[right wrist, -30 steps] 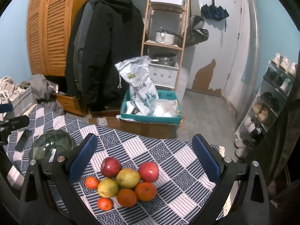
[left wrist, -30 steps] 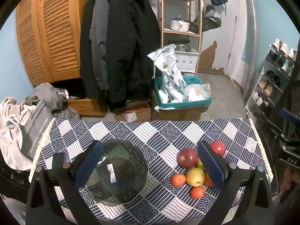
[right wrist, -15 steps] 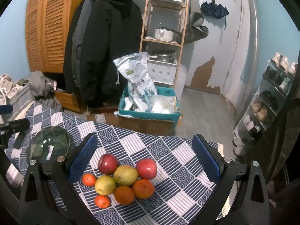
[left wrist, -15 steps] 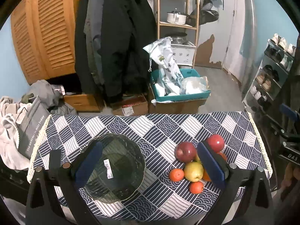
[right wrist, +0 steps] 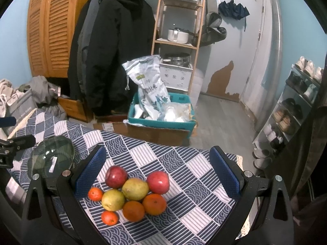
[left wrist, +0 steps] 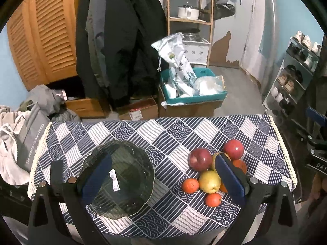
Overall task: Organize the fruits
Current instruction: 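Move both tools down toward the fruit pile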
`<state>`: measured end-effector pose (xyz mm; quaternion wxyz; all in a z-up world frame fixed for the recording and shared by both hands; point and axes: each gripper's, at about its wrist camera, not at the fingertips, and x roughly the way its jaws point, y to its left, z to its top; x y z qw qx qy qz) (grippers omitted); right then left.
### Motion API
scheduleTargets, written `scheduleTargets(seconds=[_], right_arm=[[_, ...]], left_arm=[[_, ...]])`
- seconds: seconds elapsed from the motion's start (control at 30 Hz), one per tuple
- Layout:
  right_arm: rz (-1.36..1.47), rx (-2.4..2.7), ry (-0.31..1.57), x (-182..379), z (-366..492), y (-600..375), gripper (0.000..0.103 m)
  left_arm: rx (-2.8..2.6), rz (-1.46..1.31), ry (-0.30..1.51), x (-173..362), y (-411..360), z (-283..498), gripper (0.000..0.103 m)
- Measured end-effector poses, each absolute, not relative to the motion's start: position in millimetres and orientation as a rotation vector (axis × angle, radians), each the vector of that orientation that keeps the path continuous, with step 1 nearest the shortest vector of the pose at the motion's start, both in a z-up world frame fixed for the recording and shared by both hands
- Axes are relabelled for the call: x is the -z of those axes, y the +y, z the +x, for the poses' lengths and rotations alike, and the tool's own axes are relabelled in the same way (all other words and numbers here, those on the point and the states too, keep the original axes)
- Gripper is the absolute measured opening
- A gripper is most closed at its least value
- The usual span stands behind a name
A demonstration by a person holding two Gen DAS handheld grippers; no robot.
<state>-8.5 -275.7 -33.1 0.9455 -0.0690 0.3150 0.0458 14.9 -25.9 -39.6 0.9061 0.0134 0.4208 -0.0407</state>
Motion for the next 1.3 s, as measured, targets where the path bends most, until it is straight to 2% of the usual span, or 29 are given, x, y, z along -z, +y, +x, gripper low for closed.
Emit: scheduleTargets(seconds=[0.33, 0.83, 0.9, 1.0, 1.3], right_arm=[[-0.139, -0.077, 0.772, 62, 8, -282, 0.099], [-0.062, -0.053, 1.024, 139, 34, -298, 0.099], [-0.056, -0.049, 1.053, 151, 38, -301, 0.099], [-0.049, -0.048, 1.097, 169, 44, -305, 0.098], [-0.008, -0.06, 1.209, 214, 60, -310, 0.094]], left_arm=[[0.093, 0.119, 0.955, 82, -42, 26, 0.102], [0.153, 0.097, 1.165, 155, -50, 46, 0.101], [0.15, 0.088, 1.197, 168, -50, 49, 0.1], [0.141, 0.082, 1.24, 183, -49, 54, 0.092], [0.169, 0.1, 1.271, 207, -62, 62, 0.092]])
